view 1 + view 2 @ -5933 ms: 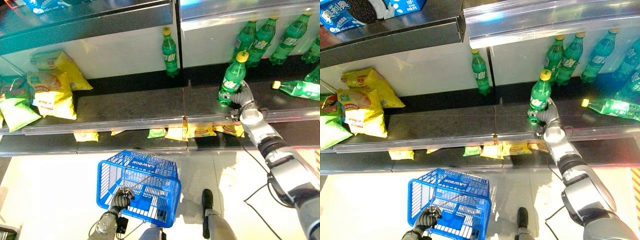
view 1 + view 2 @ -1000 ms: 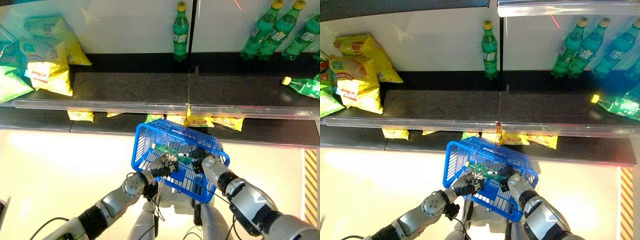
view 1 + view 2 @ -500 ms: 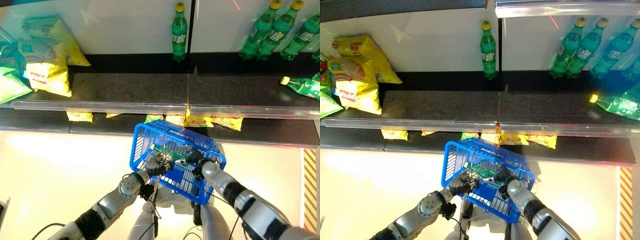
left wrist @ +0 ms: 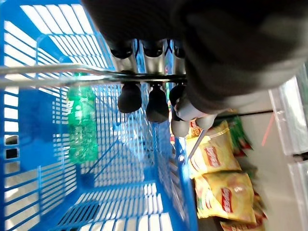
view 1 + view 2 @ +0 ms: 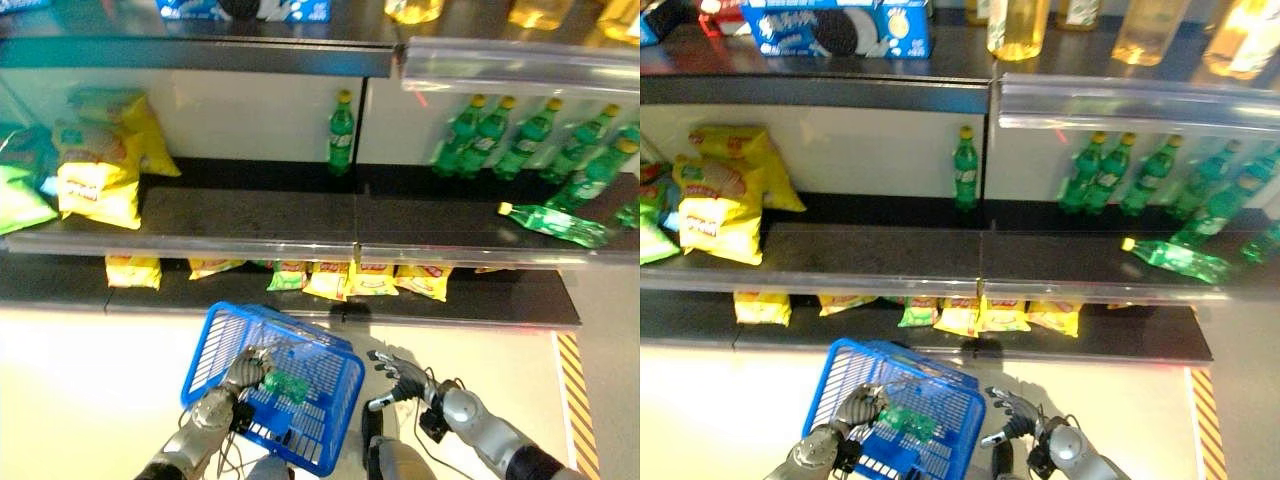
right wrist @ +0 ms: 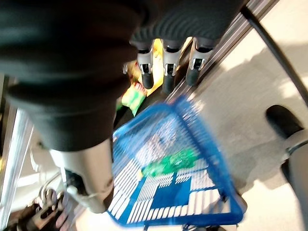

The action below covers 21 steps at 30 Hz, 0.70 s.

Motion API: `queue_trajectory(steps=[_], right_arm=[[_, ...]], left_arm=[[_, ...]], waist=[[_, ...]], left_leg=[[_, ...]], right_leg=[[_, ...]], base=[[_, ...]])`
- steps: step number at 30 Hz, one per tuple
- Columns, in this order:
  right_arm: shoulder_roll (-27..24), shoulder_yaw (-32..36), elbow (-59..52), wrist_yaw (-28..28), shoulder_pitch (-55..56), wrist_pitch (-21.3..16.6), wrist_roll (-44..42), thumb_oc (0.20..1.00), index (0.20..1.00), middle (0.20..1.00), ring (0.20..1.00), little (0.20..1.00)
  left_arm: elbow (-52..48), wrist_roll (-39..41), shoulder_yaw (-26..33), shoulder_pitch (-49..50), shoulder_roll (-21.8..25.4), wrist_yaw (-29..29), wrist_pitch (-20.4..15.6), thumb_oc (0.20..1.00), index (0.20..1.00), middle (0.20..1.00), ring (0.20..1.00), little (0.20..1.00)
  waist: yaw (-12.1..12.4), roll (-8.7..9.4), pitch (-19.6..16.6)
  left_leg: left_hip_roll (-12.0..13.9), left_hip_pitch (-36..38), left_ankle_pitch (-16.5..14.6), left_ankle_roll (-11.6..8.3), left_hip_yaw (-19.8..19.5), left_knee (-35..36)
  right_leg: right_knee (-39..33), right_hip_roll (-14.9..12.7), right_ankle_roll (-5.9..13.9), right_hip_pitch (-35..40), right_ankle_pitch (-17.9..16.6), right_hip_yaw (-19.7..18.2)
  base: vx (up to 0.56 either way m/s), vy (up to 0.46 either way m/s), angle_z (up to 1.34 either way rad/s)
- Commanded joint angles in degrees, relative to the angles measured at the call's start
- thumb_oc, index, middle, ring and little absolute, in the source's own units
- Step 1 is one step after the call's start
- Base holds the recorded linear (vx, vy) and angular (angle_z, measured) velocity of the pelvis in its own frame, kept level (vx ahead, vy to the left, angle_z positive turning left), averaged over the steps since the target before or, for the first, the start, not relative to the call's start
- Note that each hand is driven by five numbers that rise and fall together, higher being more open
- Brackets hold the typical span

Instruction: Pick up the snacks into the basket

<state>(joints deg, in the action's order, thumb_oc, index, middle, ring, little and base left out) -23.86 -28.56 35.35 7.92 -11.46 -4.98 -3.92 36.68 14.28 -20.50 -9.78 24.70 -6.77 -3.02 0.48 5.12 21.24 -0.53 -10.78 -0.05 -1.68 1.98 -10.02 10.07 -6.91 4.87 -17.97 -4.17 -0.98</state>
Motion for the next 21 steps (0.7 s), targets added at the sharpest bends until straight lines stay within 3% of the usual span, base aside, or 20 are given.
queue_trajectory(steps=[1, 3, 4, 5, 7, 10, 13, 16, 19, 21], right_arm=[[1.7, 5.5, 11.0, -3.2, 3.9, -2.0, -3.3, 1.0, 1.0, 1.0, 1.0, 1.0], [3.2, 10.6, 15.9, -3.9, 7.4, -2.1, -5.5, 1.0, 1.0, 1.0, 1.0, 1.0], [3.2, 10.6, 15.9, -3.9, 7.4, -2.1, -5.5, 1.0, 1.0, 1.0, 1.0, 1.0], [4.4, 14.4, 20.4, -5.1, 9.4, -2.3, -6.7, 1.0, 1.0, 1.0, 1.0, 1.0], [5.2, 17.3, 24.7, -6.1, 10.5, -2.3, -8.5, 1.0, 1.0, 1.0, 1.0, 1.0], [6.0, 19.0, 29.7, -7.2, 10.8, -2.4, -8.7, 1.0, 1.0, 1.0, 1.0, 1.0], [6.0, 19.7, 32.8, -8.6, 11.4, -1.9, -7.2, 1.0, 1.0, 1.0, 1.0, 1.0], [5.0, 21.2, 32.5, -10.6, 12.0, -2.3, -7.4, 1.0, 1.0, 1.0, 1.0, 1.0], [4.6, 21.9, 32.8, -11.3, 11.4, -2.7, -8.5, 1.0, 1.0, 1.0, 1.0, 1.0], [3.9, 21.4, 32.4, -11.4, 11.1, -2.5, -6.8, 1.0, 1.0, 1.0, 1.0, 1.0]], left_arm=[[-1.5, -5.7, 4.1, -0.4, 1.4, -0.8, -6.5, 0.2, 0.2, 0.2, 0.2, 0.2], [1.8, -7.3, 5.9, 2.2, 0.8, 0.2, -6.0, 0.2, 0.2, 0.2, 0.2, 0.2], [1.8, -7.3, 5.9, 2.2, 0.8, 0.2, -6.0, 0.2, 0.2, 0.2, 0.2, 0.2], [5.7, -8.4, 7.5, 3.7, -0.2, 0.5, -5.3, 0.2, 0.2, 0.2, 0.2, 0.2], [8.0, -9.2, 8.4, 4.7, -0.8, 0.2, -5.3, 0.2, 0.2, 0.2, 0.2, 0.2], [11.6, -7.7, 10.2, 5.5, -2.4, 0.3, -5.6, 0.2, 0.2, 0.2, 0.2, 0.2], [15.6, -5.9, 12.0, 6.6, -3.5, -0.2, -5.8, 0.2, 0.2, 0.2, 0.2, 0.2], [18.2, -5.6, 11.6, 6.3, -4.6, -0.3, -5.7, 0.2, 0.2, 0.2, 0.2, 0.2], [17.8, -5.6, 11.7, 6.9, -5.2, -0.7, -6.2, 0.2, 0.2, 0.2, 0.2, 0.2], [15.4, -5.0, 12.2, 9.1, -5.0, -0.6, -6.4, 0.2, 0.2, 0.2, 0.2, 0.2]], waist=[[-0.9, -0.91, -6.5], [-0.6, -1.92, -8.6], [-0.6, -1.92, -8.6], [-0.5, -2.21, -10.6], [-0.3, -1.98, -11.9], [0.0, -1.74, -12.8], [1.6, -2.29, -12.0], [2.3, -4.42, -10.7], [3.3, -5.32, -9.6], [3.8, -5.36, -9.8]], left_leg=[[-1.5, -4.3, -3.5, 2.28, 0.7, -3.5], [-1.0, -2.1, -2.2, 2.85, 0.2, -0.2], [-1.0, -2.1, -2.2, 2.85, 0.2, -0.2], [-1.0, -0.6, -1.0, 2.93, -0.4, 2.2], [-1.5, 0.0, -0.2, 2.77, -1.3, 3.2], [-1.9, 0.1, 0.3, 2.43, -2.2, 3.1], [-0.8, -2.7, 3.7, -0.3, -4.7, 1.7], [-0.3, -7.1, 10.0, -3.88, -8.7, 3.6], [-0.5, -8.7, 11.0, -4.85, -11.8, 4.7], [0.9, -8.1, 8.4, -3.35, -8.7, 3.1]], right_leg=[[2.9, -2.8, 6.17, 1.0, 1.6, -0.3], [7.8, 0.2, 5.22, 3.8, 5.8, -1.1], [7.8, 0.2, 5.22, 3.8, 5.8, -1.1], [10.5, 3.2, 4.43, 6.3, 8.7, -2.9], [8.8, 4.9, 3.47, 8.5, 10.2, -4.8], [5.9, 5.1, 2.58, 10.6, 11.6, -4.3], [2.5, 6.5, 0.61, 12.3, 13.1, -1.9], [0.9, 7.5, -0.75, 12.3, 14.1, 4.2], [1.2, 7.3, -1.0, 11.6, 14.1, 6.6], [-0.6, 4.7, -0.88, 11.9, 13.2, 12.4]], base=[[-0.03, 0.165, -0.43], [0.02, 0.105, -0.34], [0.02, 0.025, -0.26], [0.01, -0.006, -0.22], [0.0, -0.043, -0.2], [-0.02, -0.128, 0.1], [-0.19, -0.25, 0.62], [-0.21, -0.202, 1.49], [-0.17, -0.078, 1.55], [-0.2, -0.061, 0.96]])
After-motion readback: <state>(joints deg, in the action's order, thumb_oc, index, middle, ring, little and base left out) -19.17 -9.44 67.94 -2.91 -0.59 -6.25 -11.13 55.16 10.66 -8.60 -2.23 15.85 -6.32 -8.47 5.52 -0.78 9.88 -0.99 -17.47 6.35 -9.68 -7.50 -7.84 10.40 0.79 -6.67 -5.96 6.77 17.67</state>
